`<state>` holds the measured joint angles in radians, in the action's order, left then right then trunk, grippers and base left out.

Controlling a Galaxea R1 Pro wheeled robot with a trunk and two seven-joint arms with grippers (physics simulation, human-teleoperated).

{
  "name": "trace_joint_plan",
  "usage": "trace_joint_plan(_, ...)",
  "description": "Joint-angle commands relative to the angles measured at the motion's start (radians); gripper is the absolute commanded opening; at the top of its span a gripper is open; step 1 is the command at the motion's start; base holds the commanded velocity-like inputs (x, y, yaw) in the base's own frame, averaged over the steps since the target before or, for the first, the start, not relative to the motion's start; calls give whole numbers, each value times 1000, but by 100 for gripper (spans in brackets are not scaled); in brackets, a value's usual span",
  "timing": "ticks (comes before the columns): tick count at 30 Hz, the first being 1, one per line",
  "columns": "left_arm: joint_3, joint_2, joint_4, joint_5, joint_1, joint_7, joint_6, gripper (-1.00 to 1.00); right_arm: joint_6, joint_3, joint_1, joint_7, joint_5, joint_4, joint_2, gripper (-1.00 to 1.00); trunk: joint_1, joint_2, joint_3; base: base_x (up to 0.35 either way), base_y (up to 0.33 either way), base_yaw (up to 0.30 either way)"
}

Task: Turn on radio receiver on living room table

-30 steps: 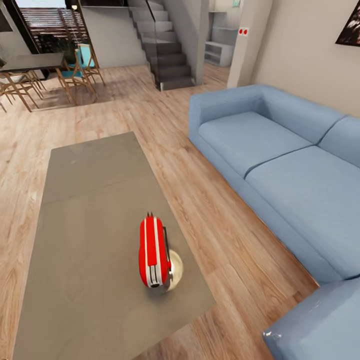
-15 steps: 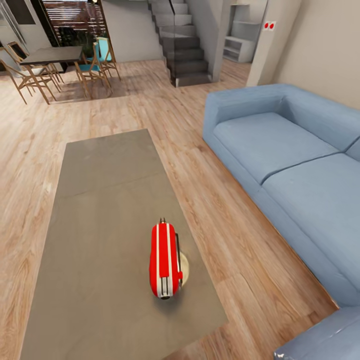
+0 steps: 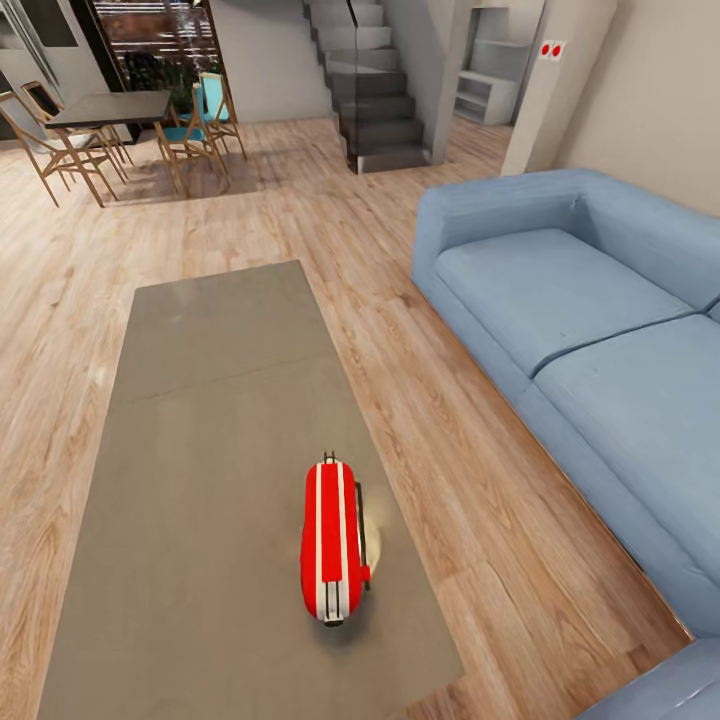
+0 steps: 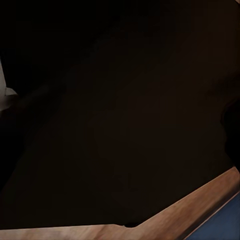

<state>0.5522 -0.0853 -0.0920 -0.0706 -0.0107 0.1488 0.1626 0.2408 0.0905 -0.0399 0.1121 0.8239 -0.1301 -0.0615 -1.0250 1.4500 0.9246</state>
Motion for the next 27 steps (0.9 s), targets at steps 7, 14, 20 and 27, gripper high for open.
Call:
trace_joint_plan(7,0,1,1,0,0,0,1,100,3,-1,0,0,-1,-1,-1,100,0,0,0,2,0,0)
trace_joint_plan(14,-1,1,0,1,0,-1,2,100,2,-8,0,-1,-4,-3,-7,100,0,0,0,0,0,0)
trace_joint_plan(20,-4,-3,1,1,0,-2,2,100,0,-9,0,-4,-3,-2,-7,100,0,0,0,0,0,0)
trace_joint_plan(27,-7,-2,2,8,0,-3,2,100,0,-9,0,-5,-3,-1,-9,100,0,0,0,0,0,0)
